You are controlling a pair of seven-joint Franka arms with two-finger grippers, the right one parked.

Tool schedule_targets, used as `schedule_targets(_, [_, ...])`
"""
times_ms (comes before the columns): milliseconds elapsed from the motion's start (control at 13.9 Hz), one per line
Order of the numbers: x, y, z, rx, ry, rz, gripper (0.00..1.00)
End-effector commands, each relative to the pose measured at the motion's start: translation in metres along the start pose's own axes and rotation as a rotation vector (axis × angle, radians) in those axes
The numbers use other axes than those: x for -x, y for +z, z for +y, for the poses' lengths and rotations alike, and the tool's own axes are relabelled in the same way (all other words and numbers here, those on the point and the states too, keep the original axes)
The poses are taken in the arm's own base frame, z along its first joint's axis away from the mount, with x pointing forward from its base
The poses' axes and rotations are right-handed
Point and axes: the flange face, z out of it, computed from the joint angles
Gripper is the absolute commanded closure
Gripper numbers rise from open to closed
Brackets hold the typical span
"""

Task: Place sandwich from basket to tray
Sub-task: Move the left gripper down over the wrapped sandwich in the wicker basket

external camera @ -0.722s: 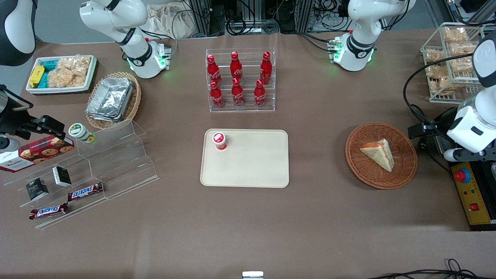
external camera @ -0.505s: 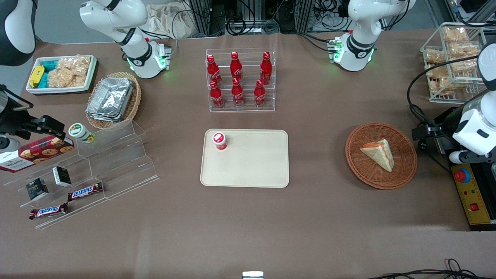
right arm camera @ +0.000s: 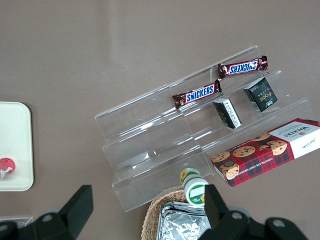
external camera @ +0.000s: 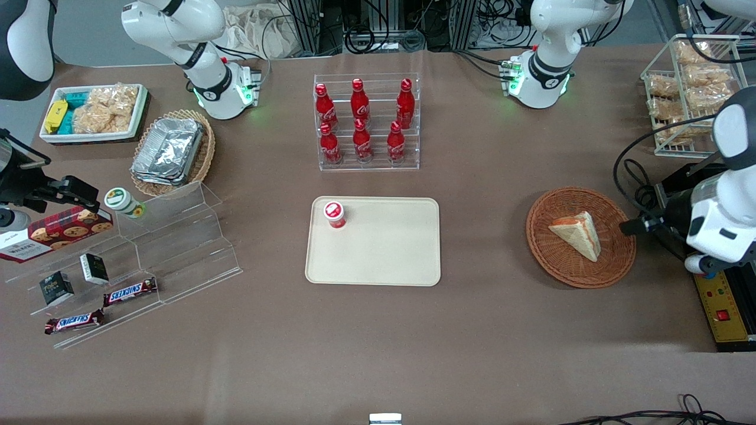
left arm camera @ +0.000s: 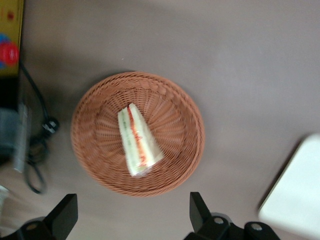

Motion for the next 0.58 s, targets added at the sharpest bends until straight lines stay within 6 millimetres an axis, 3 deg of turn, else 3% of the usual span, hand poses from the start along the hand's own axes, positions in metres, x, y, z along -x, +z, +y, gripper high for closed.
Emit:
schedule_targets(0, [0.007, 0.031, 0.014, -0.004, -0.240, 0.008, 0.00])
schedule_targets(216, [0.011, 0.076, 0.013, 0.019, -0.382, 0.037, 0.00])
schedule_targets(505, [0.038, 0.110, 0.002, 0.006, -0.461, 0.059, 0.00])
